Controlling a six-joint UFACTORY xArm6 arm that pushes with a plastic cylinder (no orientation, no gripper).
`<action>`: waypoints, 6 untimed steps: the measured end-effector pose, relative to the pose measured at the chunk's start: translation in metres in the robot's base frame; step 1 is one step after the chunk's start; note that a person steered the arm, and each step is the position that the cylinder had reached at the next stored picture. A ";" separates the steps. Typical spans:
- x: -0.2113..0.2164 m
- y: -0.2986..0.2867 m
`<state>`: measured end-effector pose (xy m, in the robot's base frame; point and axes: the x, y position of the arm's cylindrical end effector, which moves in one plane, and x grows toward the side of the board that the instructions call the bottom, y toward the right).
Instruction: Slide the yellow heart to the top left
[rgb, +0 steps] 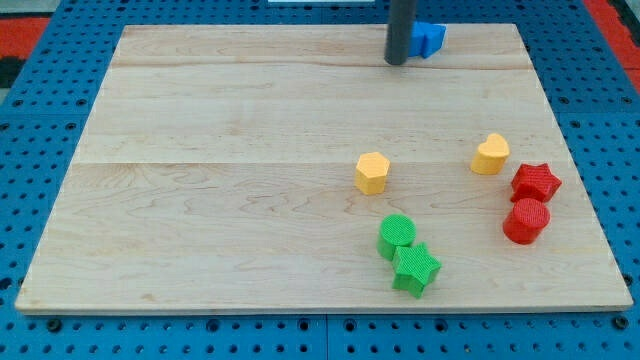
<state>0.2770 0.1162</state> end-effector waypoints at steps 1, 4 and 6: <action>0.025 0.051; 0.117 0.116; 0.161 0.117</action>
<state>0.4382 0.2336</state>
